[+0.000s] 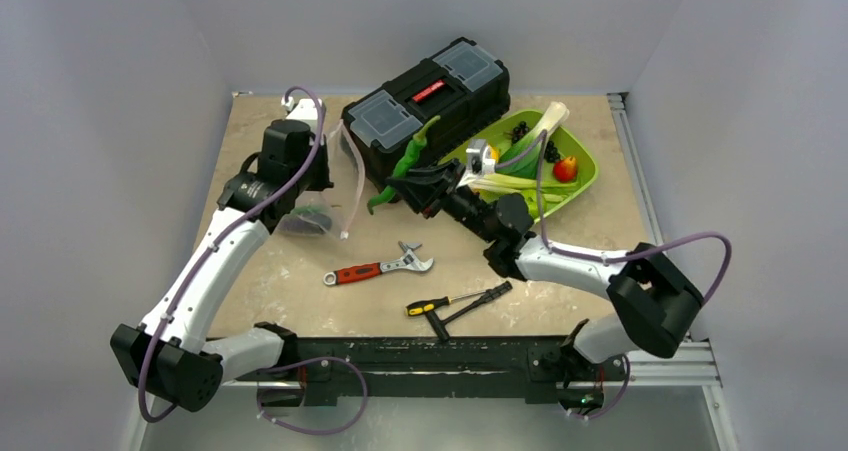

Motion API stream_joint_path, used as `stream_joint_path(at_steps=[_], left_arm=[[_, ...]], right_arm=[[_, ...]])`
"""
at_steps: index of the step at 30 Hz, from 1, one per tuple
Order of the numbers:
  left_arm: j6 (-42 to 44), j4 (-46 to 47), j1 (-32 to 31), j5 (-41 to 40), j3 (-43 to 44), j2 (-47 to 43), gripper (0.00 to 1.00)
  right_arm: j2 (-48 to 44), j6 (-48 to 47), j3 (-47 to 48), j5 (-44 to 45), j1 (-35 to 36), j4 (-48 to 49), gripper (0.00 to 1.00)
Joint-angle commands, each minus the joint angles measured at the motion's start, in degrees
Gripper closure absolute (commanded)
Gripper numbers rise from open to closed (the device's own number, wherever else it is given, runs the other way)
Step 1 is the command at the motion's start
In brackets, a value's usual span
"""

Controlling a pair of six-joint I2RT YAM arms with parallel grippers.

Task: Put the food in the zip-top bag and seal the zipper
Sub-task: Place the fake vegetable in the zipper food storage bag.

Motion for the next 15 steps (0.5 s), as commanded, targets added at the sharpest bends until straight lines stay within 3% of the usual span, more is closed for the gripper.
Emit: stream_joint_path(at_steps=[1, 5, 10, 15], left_arm=[[-0.8, 2.3, 0.3, 0.3, 0.2, -2.4, 1.00], [-0.8, 2.3, 0.3, 0.1, 0.2, -2.8, 1.00], [-0.8, 2.4, 0.3, 0.2, 0.2, -2.9, 1.00], [-0.8, 2.3, 0.3, 0.2, 0.3, -2.8, 1.00]], right_arm=[[4.4, -10.3, 2.4, -2.1, 4.9, 19.8, 1.00], [9.2, -9.8, 5.0, -2.2, 6.7, 27.6, 1.00], [13.7, -7.1, 10.5, -2.4, 6.9, 29.4, 1.00], [9.5, -11.5, 12.7, 1.2, 6.9, 19.8, 1.00]])
